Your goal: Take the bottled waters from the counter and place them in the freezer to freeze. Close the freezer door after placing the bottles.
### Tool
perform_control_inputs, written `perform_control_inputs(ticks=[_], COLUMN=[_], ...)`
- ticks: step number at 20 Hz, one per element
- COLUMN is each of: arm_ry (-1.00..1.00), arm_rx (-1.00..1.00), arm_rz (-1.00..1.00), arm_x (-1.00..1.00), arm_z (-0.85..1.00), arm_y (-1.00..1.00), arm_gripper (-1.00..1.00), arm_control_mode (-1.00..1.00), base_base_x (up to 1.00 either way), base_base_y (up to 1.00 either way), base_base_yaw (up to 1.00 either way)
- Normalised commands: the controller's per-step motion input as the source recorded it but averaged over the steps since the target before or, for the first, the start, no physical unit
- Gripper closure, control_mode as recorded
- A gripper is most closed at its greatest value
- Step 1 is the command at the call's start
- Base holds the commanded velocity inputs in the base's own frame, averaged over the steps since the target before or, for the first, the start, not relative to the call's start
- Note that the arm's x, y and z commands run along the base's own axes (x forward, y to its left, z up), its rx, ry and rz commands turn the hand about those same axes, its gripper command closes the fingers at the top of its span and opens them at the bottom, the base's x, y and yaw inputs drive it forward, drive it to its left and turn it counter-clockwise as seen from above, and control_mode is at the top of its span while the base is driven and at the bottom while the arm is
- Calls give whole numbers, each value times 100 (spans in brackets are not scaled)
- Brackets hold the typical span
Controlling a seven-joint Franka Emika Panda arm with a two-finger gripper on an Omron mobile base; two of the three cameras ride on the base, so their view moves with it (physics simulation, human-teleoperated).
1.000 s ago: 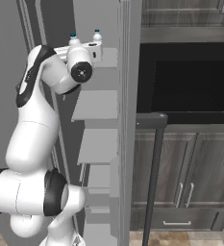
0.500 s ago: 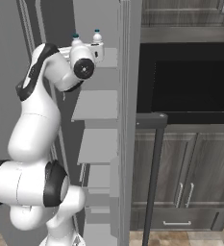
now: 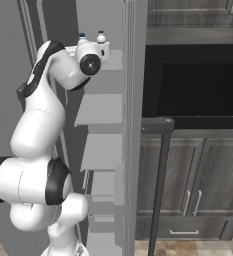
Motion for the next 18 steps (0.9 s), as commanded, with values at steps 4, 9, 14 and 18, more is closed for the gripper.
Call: perform_control_inputs(ticks=[4,9,14,18], arm_ry=[1,0,0,5], arm_rx=[0,0,0,0], arm_rz=[0,0,0,0], arm_x=[18,16,13,16], arm_z=[0,-10,-18,-10], arm_y=[-1,0,0,0], arm_gripper=[100,100,100,100], arm_control_mode=[-100,-100,-100,-100], base_base_x=[0,0,0,0], base_base_y=[0,0,0,0], base_base_yaw=[0,0,0,0])
